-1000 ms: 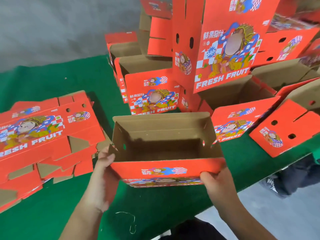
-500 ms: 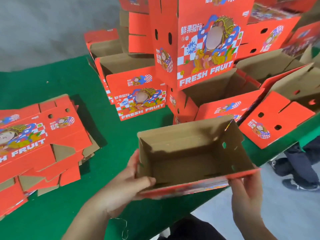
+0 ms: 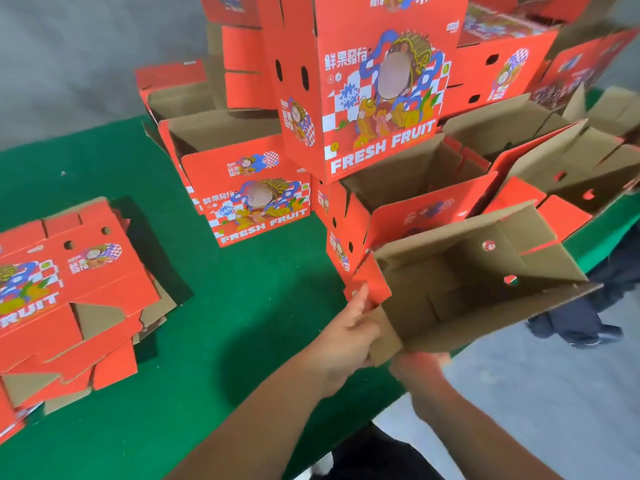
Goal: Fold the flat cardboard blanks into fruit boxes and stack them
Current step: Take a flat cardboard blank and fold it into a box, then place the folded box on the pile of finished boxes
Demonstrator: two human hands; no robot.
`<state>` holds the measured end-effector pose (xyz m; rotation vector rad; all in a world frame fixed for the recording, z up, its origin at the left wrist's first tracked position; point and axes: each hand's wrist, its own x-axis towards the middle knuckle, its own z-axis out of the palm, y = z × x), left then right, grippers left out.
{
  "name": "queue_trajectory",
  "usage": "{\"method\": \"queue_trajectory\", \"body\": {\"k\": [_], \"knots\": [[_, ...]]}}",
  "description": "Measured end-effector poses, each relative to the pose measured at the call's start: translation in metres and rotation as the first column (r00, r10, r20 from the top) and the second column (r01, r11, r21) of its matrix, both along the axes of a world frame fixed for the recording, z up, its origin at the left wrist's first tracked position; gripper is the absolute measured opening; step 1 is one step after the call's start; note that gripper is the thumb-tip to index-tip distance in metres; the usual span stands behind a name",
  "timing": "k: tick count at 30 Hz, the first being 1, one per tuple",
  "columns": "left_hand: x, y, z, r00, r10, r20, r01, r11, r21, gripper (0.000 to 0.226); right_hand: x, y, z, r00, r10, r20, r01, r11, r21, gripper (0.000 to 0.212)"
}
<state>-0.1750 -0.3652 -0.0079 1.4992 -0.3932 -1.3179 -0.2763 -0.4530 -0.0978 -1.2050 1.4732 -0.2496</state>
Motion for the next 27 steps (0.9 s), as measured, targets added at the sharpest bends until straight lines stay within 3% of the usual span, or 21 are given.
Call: {"method": "queue_trajectory", "body": {"k": [3, 7, 10, 14, 16, 18, 21, 24, 27], "knots": [[0.001, -0.014, 0.000, 0.997, -0.074, 0.028, 0.074, 0.997, 0.015, 0.059, -0.011, -0.050, 0.011, 0.992, -0.115, 0.058, 0.127, 0.946, -0.297, 0.118], [0.007, -0.003, -0.004, 0.981, -0.135, 0.143, 0.126, 0.989, 0.071, 0.061, -0.018, -0.099, 0.021, 0.997, 0.036, -0.066, -0.060, 0.915, -0.400, 0.128], [0.014, 0.011, -0.016, 0.996, -0.065, 0.065, 0.054, 0.986, 0.161, 0.050, 0.000, -0.118, 0.031, 0.997, 0.077, -0.004, -0.073, 0.933, -0.352, 0.122], [0.023, 0.023, -0.029, 0.999, 0.033, 0.028, -0.039, 0.972, 0.230, 0.040, 0.013, -0.084, 0.016, 0.998, -0.063, 0.025, 0.067, 0.971, -0.228, 0.108], [0.026, 0.027, -0.033, 0.998, 0.064, 0.012, -0.065, 0.971, 0.229, 0.038, 0.012, -0.061, 0.014, 0.968, -0.225, 0.111, 0.224, 0.974, 0.021, 0.091], [0.027, 0.032, -0.036, 0.995, 0.094, -0.026, -0.086, 0.971, 0.221, 0.038, 0.017, -0.034, 0.014, 0.952, -0.298, 0.075, 0.272, 0.929, 0.250, 0.075], [0.026, 0.040, -0.044, 0.964, 0.258, -0.059, -0.246, 0.956, 0.162, 0.033, 0.042, 0.021, 0.014, 0.989, -0.062, 0.133, 0.025, 0.965, 0.259, 0.072], [0.028, 0.051, -0.048, 0.774, 0.590, -0.232, -0.589, 0.804, 0.079, 0.029, 0.081, 0.065, 0.023, 0.929, 0.222, 0.296, -0.264, 0.958, 0.108, 0.077], [0.041, 0.076, -0.050, 0.654, 0.726, -0.213, -0.742, 0.670, 0.005, 0.021, 0.119, 0.095, 0.035, 0.843, 0.437, 0.313, -0.447, 0.893, -0.041, 0.062]]}}
